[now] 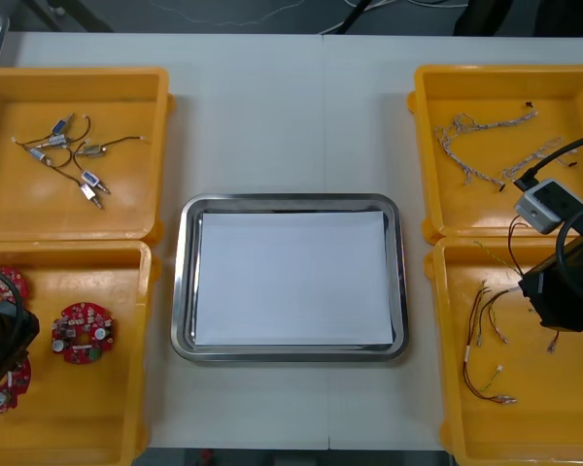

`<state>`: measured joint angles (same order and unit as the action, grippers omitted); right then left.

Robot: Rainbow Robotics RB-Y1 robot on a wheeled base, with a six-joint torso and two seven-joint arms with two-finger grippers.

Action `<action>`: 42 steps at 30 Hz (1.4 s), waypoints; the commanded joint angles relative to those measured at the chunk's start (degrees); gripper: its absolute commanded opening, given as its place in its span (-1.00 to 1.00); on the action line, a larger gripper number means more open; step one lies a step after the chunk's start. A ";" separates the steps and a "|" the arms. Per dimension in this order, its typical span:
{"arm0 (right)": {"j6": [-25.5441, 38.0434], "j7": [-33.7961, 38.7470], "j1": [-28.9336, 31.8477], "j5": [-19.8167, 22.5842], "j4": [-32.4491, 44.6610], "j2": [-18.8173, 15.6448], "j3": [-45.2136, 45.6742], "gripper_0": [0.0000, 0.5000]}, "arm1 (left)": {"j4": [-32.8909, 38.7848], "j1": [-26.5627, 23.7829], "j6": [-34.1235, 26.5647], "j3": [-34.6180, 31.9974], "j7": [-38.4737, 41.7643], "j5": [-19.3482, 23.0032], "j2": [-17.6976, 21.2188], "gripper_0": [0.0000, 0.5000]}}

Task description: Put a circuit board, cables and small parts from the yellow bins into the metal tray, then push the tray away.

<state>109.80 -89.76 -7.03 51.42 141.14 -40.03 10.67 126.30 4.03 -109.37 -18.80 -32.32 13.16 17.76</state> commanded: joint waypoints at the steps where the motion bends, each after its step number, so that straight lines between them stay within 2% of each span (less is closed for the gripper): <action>1: 0.20 1.87 -1.23 0.53 1.77 -1.90 -0.30 -1.00 | 7.03 -2.27 -0.63 0.00 -2.57 -0.68 3.86 -1.00; 7: 0.20 1.87 -1.23 0.53 1.77 -1.90 -0.30 -1.00 | 13.71 -2.45 -0.63 1.67 -5.65 -0.16 6.23 -1.00; 12: 0.20 1.87 -1.23 0.53 1.77 -1.90 -0.30 -1.00 | 17.14 -2.71 -0.63 3.16 -12.15 -0.07 7.64 -1.00; 19: 0.20 1.87 -1.23 0.53 1.77 -1.90 -0.30 -1.00 | 19.25 -3.68 -0.63 6.76 -19.71 1.25 8.17 -1.00; 26: 0.20 1.87 -1.23 0.53 1.77 -1.90 -0.30 -1.00 | 21.62 -6.14 -0.32 10.63 -23.05 2.39 8.52 -1.00; 36: 0.20 1.87 -1.23 0.53 1.77 -1.90 -0.30 -1.00 | 22.85 -10.18 -0.63 13.00 -25.60 8.98 11.77 -1.00; 42: 0.20 1.87 -1.23 0.53 1.77 -1.90 -0.30 -1.00 | 22.77 -14.23 -0.63 14.59 -30.96 9.51 12.12 -1.00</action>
<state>109.80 -89.76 -7.09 51.44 141.15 -40.03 10.67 146.97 -6.27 -109.60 -6.13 -55.45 22.21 27.94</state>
